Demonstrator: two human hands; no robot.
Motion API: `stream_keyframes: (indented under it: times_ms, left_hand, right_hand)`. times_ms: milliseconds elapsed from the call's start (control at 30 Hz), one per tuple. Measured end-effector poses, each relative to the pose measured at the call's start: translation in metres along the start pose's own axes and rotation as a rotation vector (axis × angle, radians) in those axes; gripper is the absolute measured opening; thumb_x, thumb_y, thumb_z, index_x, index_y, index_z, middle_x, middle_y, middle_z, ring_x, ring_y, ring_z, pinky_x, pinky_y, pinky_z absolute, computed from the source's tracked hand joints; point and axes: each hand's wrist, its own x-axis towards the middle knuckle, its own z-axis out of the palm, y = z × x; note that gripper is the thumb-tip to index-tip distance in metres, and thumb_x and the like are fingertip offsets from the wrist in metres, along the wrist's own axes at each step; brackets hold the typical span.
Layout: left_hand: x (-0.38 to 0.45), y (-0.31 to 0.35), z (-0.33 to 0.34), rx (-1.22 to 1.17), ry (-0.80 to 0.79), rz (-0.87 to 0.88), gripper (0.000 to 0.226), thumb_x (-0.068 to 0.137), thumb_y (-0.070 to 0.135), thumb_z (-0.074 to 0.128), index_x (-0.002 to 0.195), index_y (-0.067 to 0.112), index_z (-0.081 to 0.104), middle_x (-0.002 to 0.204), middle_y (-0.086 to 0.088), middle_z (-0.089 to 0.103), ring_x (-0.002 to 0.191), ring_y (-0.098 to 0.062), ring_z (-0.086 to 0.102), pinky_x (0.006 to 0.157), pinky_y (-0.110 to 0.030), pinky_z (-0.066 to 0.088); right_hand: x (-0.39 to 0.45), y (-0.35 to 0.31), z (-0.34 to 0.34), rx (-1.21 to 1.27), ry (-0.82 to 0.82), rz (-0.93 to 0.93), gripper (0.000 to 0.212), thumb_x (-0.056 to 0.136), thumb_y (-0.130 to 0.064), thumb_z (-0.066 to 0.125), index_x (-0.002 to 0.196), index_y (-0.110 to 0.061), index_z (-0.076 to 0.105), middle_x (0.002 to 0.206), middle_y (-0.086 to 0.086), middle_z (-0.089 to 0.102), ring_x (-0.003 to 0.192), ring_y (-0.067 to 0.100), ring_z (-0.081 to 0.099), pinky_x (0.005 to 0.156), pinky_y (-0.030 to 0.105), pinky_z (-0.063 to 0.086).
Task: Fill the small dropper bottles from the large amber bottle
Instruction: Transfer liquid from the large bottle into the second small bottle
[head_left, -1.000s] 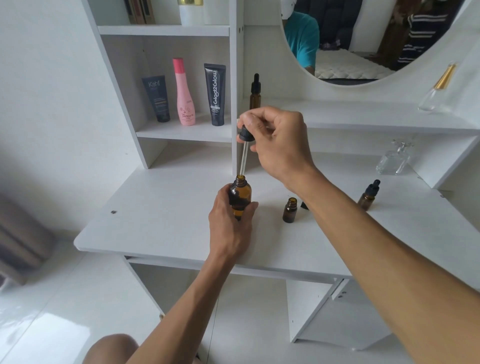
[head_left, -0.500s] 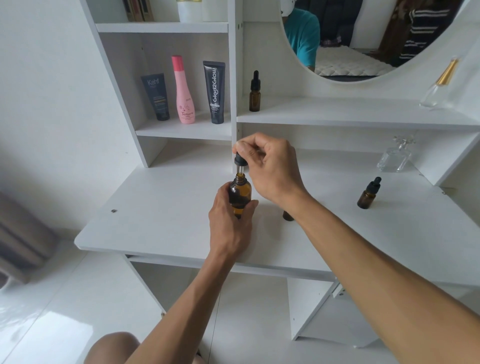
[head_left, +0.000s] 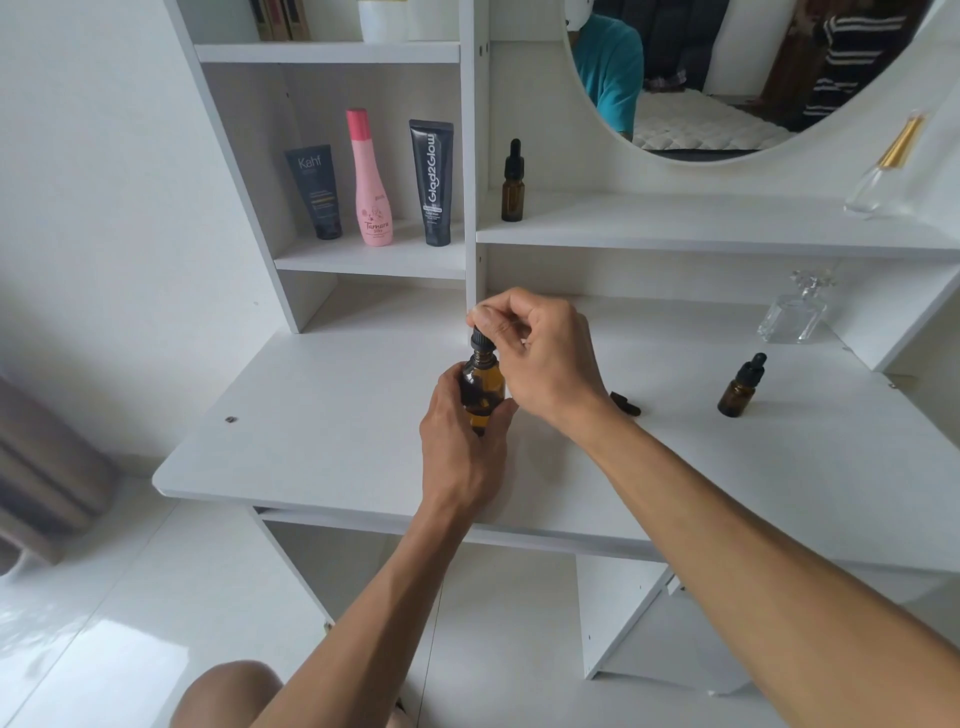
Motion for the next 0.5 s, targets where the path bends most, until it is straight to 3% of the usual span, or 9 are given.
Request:
stream_keyframes:
  times_ms: [133,500]
  left_hand:
    - [-0.0006,0.0006,-0.0002,-0.002,-0.001,0.006,0.043,0.086,0.018,0.072,0.123,0.023,0.052,0.098,0.014,0.061,0.088,0.013,0.056,0.071,-0.005,0.043]
    - [-0.0011,0.0032,-0.0008,-0.012,-0.008,-0.003,0.041,0.086,0.015,0.07,0.114,0.034,0.047,0.093,0.017,0.06,0.086,0.012,0.056,0.069,-0.005,0.044]
  right_hand:
    - [-0.0011,0.0024,0.0015,-0.015,0.008,-0.008,0.017,0.095,-0.024,0.067,0.09,-0.01,0.075,0.082,-0.001,0.076,0.075,0.012,0.067,0.066,0.015,0.048]
    - [-0.0046,0.0076,0.0039,-0.038,0.02,-0.026,0.017,0.095,-0.023,0.067,0.089,-0.01,0.076,0.083,-0.004,0.076,0.079,0.006,0.063,0.064,0.008,0.045]
